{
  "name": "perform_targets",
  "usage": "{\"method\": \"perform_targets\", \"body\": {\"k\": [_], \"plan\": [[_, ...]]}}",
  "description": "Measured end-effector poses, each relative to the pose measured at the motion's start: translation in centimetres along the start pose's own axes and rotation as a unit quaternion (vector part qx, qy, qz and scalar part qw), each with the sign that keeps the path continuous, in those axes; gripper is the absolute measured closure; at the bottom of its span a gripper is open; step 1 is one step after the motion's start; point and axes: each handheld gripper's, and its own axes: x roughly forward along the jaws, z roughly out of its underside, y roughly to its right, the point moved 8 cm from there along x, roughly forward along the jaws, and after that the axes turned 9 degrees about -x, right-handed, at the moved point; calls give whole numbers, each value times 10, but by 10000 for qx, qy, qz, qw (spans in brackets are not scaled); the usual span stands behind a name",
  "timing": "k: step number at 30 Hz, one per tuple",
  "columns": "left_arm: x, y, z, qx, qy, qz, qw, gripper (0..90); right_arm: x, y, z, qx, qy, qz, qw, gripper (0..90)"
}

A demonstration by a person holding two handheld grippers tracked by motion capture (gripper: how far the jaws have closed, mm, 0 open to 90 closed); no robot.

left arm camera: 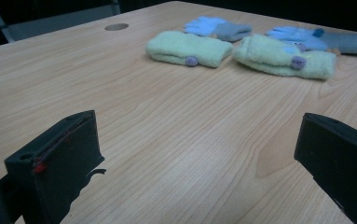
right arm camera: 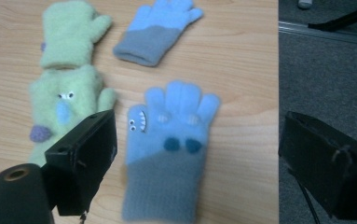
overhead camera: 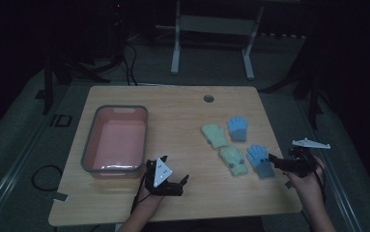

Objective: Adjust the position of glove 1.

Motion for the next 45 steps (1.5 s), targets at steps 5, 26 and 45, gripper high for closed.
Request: {"method": "perform_targets", "body": {"k": [5, 26, 45], "plan": [[0, 0, 0, 5, -4, 1, 10000, 5, 0, -2, -10, -179, -9, 5, 9998, 116], [0, 0, 0, -1, 5, 28, 10000, 5, 12, -27, -81, -604, -9, -300, 9977, 242], [-1, 0, 1, -17, -14, 40, 10000, 5, 58, -76, -105, -912, -263, -552, 9940, 319]]}}
